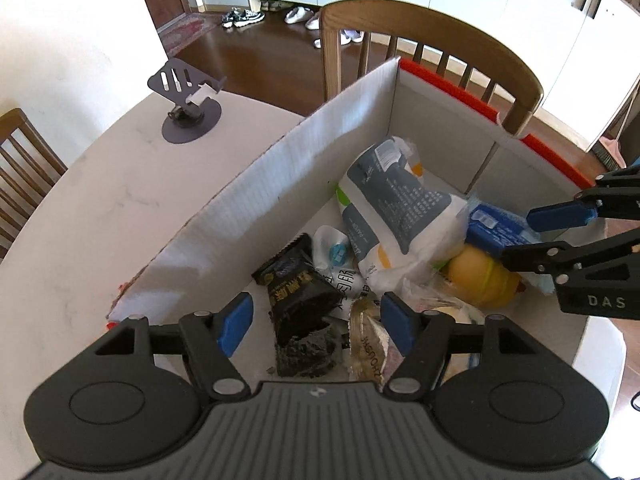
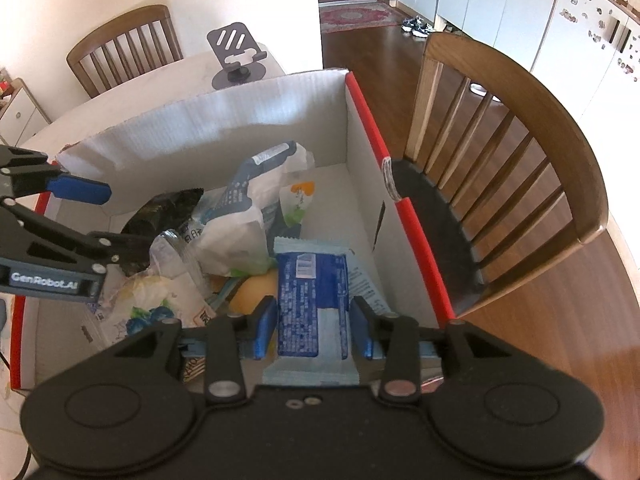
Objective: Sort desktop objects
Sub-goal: 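Lower both items into the box and open the left tool, then the right tool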
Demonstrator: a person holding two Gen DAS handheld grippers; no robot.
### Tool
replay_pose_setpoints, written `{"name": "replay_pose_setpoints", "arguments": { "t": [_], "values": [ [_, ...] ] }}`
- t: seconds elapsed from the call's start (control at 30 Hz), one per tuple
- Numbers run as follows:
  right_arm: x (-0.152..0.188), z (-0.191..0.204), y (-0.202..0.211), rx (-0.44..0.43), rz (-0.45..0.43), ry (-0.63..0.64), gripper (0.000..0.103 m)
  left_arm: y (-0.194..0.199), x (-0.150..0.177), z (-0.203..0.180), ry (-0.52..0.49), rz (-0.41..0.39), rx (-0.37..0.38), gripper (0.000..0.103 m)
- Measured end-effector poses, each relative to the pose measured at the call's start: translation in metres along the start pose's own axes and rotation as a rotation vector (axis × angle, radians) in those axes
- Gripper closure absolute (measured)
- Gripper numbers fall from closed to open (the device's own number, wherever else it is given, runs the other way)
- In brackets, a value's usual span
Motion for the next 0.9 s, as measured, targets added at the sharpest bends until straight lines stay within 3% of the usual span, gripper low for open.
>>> {"name": "replay_pose_setpoints", "arguments": {
  "t": [0.9],
  "values": [
    [0.008, 0.040, 0.064, -0.088, -0.081, 0.080, 0.061, 0.085, 0.035, 0.006, 0.155, -0.137, 0.019, 0.029]
  ]
}}
Point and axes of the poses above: each gripper's, at about its wrist camera, not at the fingertips, and y roughly against the way its jaws point, z to its left, x to its underside, the point moved 9 cm from there along -y, roughly the way its jaws point, and after that the axes turned 7 degrees about -x, right-handed, at the moved point
